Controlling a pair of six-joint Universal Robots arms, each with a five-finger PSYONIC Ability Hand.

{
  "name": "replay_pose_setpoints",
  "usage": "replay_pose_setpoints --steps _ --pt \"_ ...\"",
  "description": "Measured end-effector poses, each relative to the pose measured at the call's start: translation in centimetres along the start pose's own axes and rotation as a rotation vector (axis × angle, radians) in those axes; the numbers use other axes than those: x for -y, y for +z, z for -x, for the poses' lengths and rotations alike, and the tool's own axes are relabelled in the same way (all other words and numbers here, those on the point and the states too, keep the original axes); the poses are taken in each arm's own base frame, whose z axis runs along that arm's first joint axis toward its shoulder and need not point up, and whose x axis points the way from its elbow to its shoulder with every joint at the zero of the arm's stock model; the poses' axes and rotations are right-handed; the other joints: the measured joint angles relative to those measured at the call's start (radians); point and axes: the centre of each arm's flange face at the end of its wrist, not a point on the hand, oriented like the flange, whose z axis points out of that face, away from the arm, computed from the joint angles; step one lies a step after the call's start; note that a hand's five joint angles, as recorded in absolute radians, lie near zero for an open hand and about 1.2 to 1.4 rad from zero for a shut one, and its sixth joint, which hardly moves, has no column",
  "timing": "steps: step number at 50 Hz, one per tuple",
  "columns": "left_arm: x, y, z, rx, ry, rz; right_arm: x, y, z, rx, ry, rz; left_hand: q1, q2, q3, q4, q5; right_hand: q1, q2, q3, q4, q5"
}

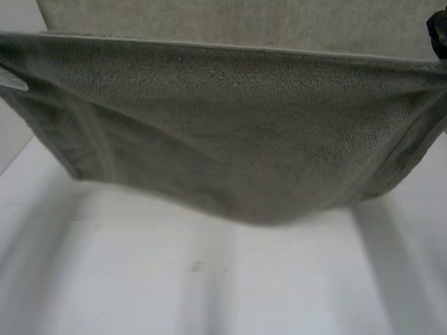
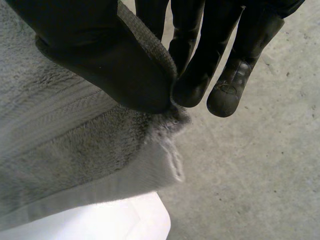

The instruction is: Fold the towel.

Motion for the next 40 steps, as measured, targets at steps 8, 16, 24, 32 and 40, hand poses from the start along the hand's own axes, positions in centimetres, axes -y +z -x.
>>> replay_pose_setpoints --steps 8,16,24,32,40 --pt "-6.3 2.0 -3.1 -0.106 0.01 0.224 -3.9 3.6 3.0 0.142 -0.024 0.137 0.0 0.0 0.0 0.0 0.0 0.0 0.0 0.0 0.0 0.0" --pt "-12.3 5.2 -6.5 -0.191 0.019 0.366 -7.4 8.5 6.5 0.17 -0.115 0.181 0.0 0.0 0.0 0.0 0.0 0.0 0.0 0.0 0.0 0.0" --pt "-10.0 12.4 -8.5 -0.139 -0.014 0.099 -4.3 14.8 5.1 -0.21 -0.181 -0.107 0.0 0.0 0.0 0.0 0.0 0.0 0.0 0.0 0.0 0.0" --pt "-2.3 16.3 -6.2 0.022 -0.093 -0.346 2.0 14.3 0.6 -0.574 -0.159 -0.476 0.0 0.0 0.0 0.0 0.0 0.006 0.0 0.005 0.0 0.0" --pt "-2.3 14.9 -5.4 0.018 -0.2 -0.374 1.0 13.0 1.5 -0.514 -0.121 -0.446 0.0 0.0 0.0 0.0 0.005 0.006 0.0 0.005 0.0 0.0"
